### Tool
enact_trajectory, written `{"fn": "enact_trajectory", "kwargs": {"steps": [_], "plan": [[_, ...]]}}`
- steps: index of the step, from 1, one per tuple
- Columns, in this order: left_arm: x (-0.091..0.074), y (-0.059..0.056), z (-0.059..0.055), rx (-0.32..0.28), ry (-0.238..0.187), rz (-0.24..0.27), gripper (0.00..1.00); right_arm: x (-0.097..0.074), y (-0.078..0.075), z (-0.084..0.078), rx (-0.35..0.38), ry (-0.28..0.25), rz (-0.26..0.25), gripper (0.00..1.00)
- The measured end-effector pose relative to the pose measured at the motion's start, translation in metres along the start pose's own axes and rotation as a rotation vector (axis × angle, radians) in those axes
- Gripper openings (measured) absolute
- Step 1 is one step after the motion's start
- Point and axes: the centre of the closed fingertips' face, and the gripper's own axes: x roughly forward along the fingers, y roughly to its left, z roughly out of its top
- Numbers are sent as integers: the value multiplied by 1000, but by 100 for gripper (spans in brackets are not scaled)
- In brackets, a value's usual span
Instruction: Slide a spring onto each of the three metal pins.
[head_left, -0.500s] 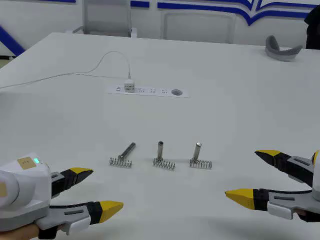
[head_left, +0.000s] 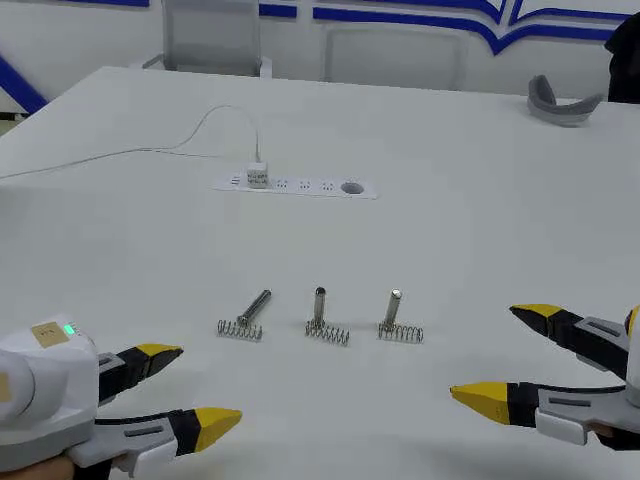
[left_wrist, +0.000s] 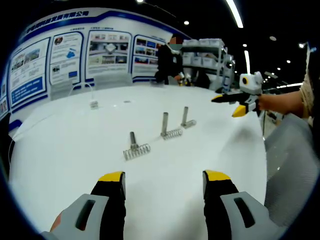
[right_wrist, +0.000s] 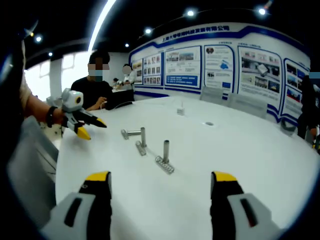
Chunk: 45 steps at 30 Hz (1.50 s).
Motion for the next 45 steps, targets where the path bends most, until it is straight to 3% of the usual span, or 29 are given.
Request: {"fn": "enact_trajectory", "kwargs": {"steps": [22,32,40,45], "plan": [[1,4,8,7,-7,3,62,-7,2,-5,10,10,-13,83],[6,14,22,5,-13,23,58,-8,1,-3,24,-1,-16,82],[20,28,38,10,-18,36,54,-7,2,-4,33,0,-13,82],[30,36,43,28,0,43,52,-8,2,-4,38,-3,-17,82]]}}
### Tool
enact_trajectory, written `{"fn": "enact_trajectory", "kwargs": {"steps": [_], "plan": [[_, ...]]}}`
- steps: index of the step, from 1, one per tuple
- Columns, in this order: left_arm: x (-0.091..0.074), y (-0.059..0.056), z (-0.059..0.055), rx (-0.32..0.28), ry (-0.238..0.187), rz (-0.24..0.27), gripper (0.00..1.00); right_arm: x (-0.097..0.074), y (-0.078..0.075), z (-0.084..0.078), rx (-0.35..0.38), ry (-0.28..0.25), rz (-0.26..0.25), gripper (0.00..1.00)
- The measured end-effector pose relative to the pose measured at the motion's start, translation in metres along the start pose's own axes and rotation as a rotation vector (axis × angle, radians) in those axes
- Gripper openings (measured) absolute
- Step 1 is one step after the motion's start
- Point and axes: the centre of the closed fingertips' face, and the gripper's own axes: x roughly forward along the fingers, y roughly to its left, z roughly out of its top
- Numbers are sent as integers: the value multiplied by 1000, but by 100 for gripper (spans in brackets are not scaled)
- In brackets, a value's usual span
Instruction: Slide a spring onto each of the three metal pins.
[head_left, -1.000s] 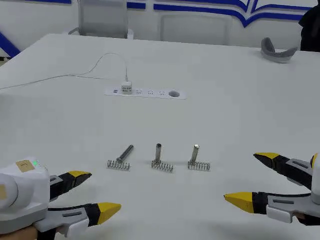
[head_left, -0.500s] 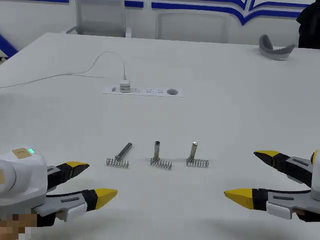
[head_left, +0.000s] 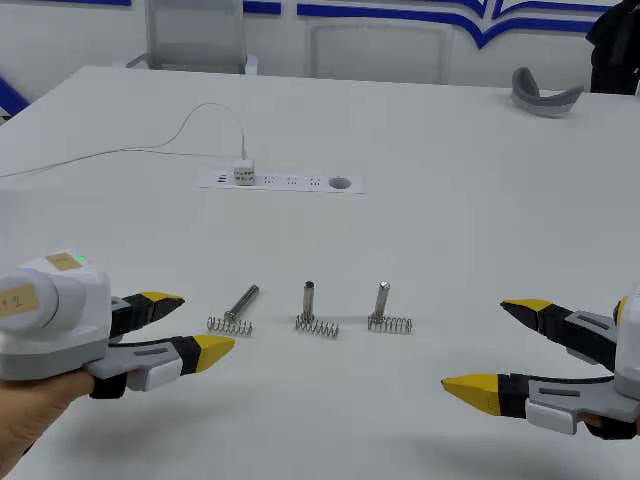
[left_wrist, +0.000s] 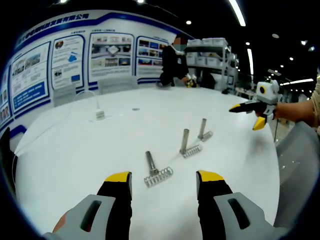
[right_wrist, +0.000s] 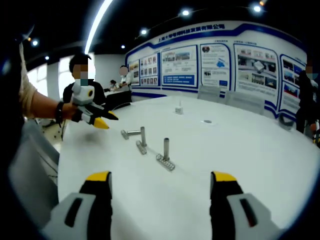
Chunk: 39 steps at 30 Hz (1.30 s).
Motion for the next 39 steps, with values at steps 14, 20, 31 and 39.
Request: {"fn": "enact_trajectory", "kwargs": {"steps": [14,20,31,39], "plan": [[41,21,14,25,77,17,45,2,-1,-6,13,11,4,82],[57,25,16,43,120,24,41,2,-2,-7,16,13,3,82],[84,25,4,89,237,35,33,2,-2,-10,27,24,0,81],[93,27,-2,98,286,63,26,2,-5,-14,31,37,-11,81]]}}
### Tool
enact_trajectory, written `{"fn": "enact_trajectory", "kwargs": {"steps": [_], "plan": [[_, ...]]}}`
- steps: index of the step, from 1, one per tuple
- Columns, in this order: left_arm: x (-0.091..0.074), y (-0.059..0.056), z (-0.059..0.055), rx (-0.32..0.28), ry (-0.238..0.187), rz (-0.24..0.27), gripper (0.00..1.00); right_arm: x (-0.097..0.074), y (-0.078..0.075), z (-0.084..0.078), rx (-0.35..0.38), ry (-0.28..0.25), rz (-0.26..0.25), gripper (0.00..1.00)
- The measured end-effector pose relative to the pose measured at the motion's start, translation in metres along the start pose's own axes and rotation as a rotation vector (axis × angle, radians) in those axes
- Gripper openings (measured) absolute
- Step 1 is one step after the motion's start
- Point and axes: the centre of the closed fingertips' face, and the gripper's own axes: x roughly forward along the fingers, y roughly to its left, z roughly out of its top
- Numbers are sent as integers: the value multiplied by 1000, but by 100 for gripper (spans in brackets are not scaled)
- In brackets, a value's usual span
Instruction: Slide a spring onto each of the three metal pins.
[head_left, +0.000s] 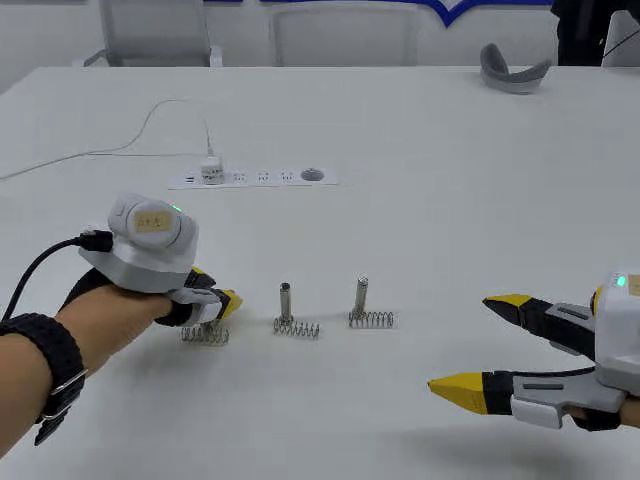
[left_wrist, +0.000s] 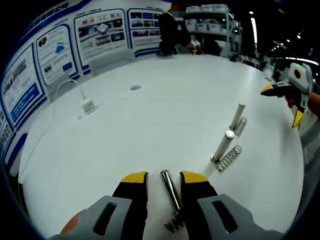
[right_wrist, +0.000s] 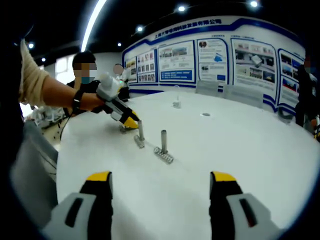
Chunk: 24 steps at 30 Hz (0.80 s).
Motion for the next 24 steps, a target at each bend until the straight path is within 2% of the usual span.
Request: {"fn": "enact_trajectory", "kwargs": {"steps": [10,18,24], "plan": [[7,-2,-6,-30,43,8,18,-1,-1,-1,5,1,-8,81],[9,-1,-6,-71,55,17,11,-1,-3,-3,8,4,-9,81],[8,-1,-6,-102,65,30,10,-1,-3,-5,12,6,-8,81]]}}
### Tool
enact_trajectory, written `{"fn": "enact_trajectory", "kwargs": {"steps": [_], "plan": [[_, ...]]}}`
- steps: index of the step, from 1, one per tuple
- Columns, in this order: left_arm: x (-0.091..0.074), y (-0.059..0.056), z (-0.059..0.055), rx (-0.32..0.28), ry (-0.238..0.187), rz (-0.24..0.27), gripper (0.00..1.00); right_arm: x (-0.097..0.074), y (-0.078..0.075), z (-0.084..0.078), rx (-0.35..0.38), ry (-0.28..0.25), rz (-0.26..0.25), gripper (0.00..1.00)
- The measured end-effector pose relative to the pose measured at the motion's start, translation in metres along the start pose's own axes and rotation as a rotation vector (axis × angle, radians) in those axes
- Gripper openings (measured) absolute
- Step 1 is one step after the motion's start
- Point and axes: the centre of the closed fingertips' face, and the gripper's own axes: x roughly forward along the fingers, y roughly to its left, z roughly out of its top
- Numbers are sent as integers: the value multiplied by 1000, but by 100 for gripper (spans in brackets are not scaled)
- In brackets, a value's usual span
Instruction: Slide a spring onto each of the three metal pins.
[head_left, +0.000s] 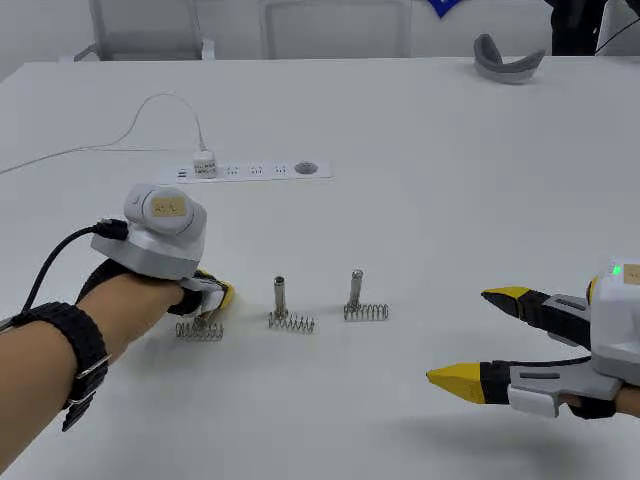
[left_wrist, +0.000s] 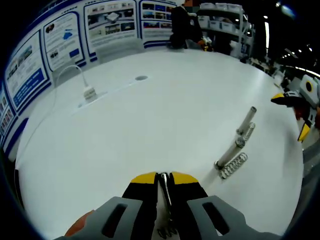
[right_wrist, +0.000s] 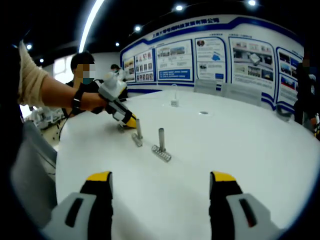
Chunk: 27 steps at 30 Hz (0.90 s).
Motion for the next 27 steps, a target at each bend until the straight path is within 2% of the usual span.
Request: {"fn": "enact_trajectory", "kwargs": {"steps": [8,19,27], "plan": [[-1,-1,0,-15,5,25,10,-1,-2,2,1,-6,-10,79],[-3,-2,-1,-21,0,26,8,0,0,1,-4,2,0,79],[-13,-3,10,-39,-41,17,7,1,0,0,-11,8,2,79]]}}
